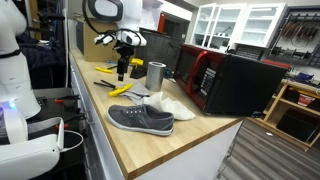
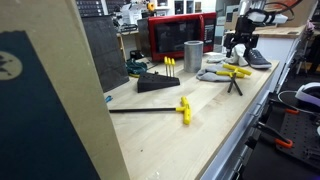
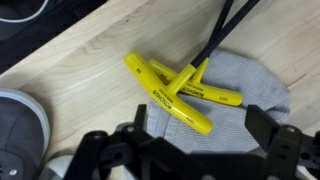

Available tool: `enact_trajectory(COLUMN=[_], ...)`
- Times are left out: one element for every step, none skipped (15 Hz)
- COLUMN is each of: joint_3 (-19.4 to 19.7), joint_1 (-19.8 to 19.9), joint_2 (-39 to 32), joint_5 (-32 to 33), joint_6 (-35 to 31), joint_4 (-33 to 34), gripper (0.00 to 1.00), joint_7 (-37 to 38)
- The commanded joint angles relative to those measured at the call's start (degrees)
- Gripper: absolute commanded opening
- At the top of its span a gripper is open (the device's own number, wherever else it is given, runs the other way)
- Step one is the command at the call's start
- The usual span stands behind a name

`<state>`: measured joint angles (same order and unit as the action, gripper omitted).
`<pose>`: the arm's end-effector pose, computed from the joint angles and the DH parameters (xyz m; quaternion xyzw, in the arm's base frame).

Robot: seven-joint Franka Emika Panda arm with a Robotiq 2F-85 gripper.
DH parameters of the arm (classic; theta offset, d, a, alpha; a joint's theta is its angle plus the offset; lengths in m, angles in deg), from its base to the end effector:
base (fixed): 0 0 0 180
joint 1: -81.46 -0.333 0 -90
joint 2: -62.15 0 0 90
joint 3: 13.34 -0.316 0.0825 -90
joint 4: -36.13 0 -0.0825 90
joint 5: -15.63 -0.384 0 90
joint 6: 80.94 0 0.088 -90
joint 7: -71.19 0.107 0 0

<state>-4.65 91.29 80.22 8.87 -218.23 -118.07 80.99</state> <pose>0.3769 -0.1222 0.3329 -0.9572 0.2822 -0.0120 0.0630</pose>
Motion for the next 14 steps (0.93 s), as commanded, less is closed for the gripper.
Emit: enact_trajectory(joint_3=[-0.87,-1.11,-1.42,-1.61,-1.89,-2.11,-2.16,-2.21,-2.20,-2.14,-2.30,-2.26,-2.23,-2.45], joint_1=[0.51,0.11,-0.45,-1.14,-1.77,-2.17,-2.42,-2.57,-2.52,-2.65,-2.48,-2.69,-2.92,-2.84], joint_2=[0.05,0.03,0.32,-1.77,-1.81,-2.38,-3.12,-3.85,-4.51,-5.12,-5.74,-5.49,-5.44,-5.46], joint_5=[-2.72,-4.22,-6.06,-8.29,-10.43,-12.22,-14.11,-15.61,-16.80,-18.02,-18.56,-19.57,-20.43,-20.73], joint_6=[-8.21,-9.79,-11.00,-10.82,-12.31,-14.27,-16.30,-18.00,-19.19,-20.16,-20.50,-18.99,-18.38,-17.47], joint_4=[-5.27,-6.44,-7.65,-5.43,-5.97,-5.93,-5.86,-5.78,-5.78,-5.77,-5.77,-5.77,-5.76,-5.72], gripper=[1.00,1.00,1.00,1.00,1.00,1.00,1.00,1.00,1.00,1.00,1.00,1.00,1.00,1.00], joint_7=[5.14,6.82,8.23,9.51,10.31,11.00,11.71,12.43,13.33,13.86,14.95,15.59,15.90,16.91])
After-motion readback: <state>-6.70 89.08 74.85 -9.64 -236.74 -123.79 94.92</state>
